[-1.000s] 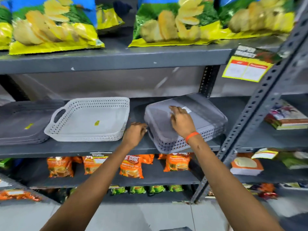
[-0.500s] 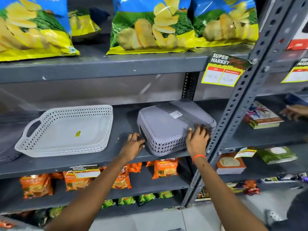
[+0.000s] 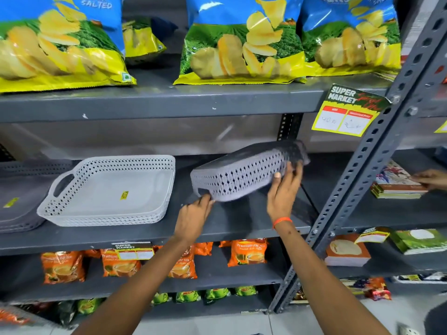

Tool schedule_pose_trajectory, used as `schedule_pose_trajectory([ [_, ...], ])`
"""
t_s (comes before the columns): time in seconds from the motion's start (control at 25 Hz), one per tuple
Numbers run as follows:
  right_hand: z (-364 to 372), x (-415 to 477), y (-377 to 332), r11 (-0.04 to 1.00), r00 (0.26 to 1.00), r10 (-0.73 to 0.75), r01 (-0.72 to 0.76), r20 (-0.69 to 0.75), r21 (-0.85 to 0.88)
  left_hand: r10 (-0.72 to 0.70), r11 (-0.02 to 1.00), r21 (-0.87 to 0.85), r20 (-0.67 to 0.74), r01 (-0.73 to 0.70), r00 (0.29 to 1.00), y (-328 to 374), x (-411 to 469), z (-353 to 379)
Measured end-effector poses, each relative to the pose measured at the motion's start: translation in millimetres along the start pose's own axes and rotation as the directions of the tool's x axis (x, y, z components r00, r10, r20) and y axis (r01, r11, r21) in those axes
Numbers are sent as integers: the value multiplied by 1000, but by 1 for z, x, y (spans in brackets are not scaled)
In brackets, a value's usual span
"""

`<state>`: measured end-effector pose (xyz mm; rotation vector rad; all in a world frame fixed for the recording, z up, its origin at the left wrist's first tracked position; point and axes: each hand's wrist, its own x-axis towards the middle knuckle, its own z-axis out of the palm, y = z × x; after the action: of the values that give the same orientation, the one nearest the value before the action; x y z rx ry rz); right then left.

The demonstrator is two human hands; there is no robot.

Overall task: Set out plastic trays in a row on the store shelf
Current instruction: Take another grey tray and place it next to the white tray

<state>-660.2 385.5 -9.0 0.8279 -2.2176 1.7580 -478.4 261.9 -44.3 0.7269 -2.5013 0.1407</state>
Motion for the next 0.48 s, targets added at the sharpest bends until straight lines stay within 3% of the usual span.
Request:
schedule_pose_trajectory([
  [0.12,13,2,10,996,992,88,-86,-92,20,-171,975,-147,-17,167,985,0,29,-29],
  [0.16,19,2,17,995,995,91,-92,-37,-39,-253,930,-272,19,249,967,-3,40,-37],
  [0.24,30,2,32,981,981,107,-78,160,-176,-377,733,-548,166,403,911,-11,60,-45],
  [0.28,35,1,37,970,957,110,-44,268,-241,-400,653,-608,229,452,887,-15,68,-48],
  [0.4,43,0,46,928,832,49,167,553,-334,-473,492,-651,357,578,805,-27,83,-50],
  [0.48,45,1,48,890,749,29,282,662,-359,-509,407,-656,415,635,754,-34,92,-51],
])
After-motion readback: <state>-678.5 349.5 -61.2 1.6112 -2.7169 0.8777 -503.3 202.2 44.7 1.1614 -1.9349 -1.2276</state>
